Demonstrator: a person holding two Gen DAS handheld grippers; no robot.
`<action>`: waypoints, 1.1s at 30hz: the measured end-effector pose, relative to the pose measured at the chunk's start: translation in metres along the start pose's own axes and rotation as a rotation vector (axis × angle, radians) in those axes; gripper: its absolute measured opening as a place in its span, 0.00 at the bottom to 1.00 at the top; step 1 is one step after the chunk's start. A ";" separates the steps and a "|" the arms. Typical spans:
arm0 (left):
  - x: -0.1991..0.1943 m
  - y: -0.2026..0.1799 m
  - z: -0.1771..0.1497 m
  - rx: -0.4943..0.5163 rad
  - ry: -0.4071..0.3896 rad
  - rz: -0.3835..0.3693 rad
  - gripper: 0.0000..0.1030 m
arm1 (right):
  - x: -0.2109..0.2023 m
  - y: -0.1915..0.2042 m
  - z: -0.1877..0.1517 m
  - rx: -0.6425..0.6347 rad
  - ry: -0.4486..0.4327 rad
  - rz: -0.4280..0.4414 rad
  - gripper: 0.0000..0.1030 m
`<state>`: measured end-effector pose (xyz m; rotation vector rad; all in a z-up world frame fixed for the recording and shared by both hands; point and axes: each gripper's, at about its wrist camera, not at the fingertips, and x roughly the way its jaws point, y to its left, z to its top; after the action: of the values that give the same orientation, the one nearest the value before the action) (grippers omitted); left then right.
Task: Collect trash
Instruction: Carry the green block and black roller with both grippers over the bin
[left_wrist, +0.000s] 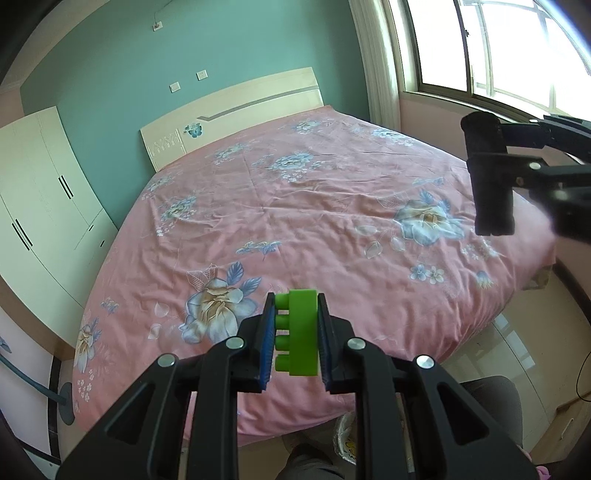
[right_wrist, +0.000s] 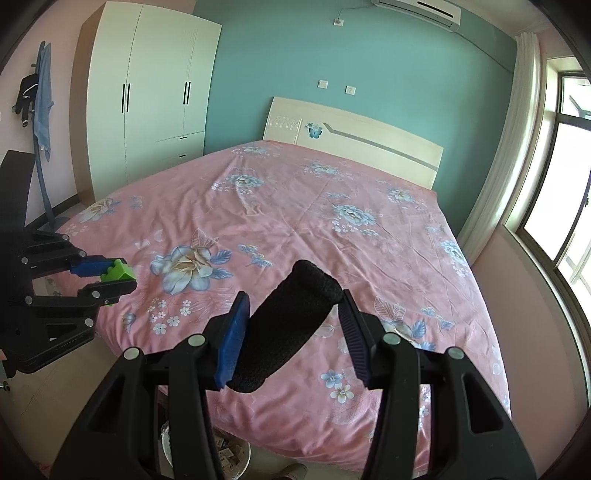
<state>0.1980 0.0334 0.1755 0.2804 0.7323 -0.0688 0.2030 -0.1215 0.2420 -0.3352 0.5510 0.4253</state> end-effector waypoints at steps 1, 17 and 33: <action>-0.001 -0.002 -0.004 0.004 0.001 -0.005 0.22 | -0.003 0.001 -0.002 -0.002 0.000 0.001 0.49; 0.023 -0.016 -0.069 0.031 0.075 -0.018 0.22 | 0.010 0.035 -0.050 -0.092 0.047 -0.003 0.49; 0.114 -0.052 -0.144 0.072 0.291 -0.063 0.22 | 0.086 0.072 -0.128 -0.125 0.221 0.085 0.49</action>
<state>0.1807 0.0273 -0.0144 0.3398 1.0296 -0.1157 0.1802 -0.0874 0.0775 -0.4831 0.7580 0.5098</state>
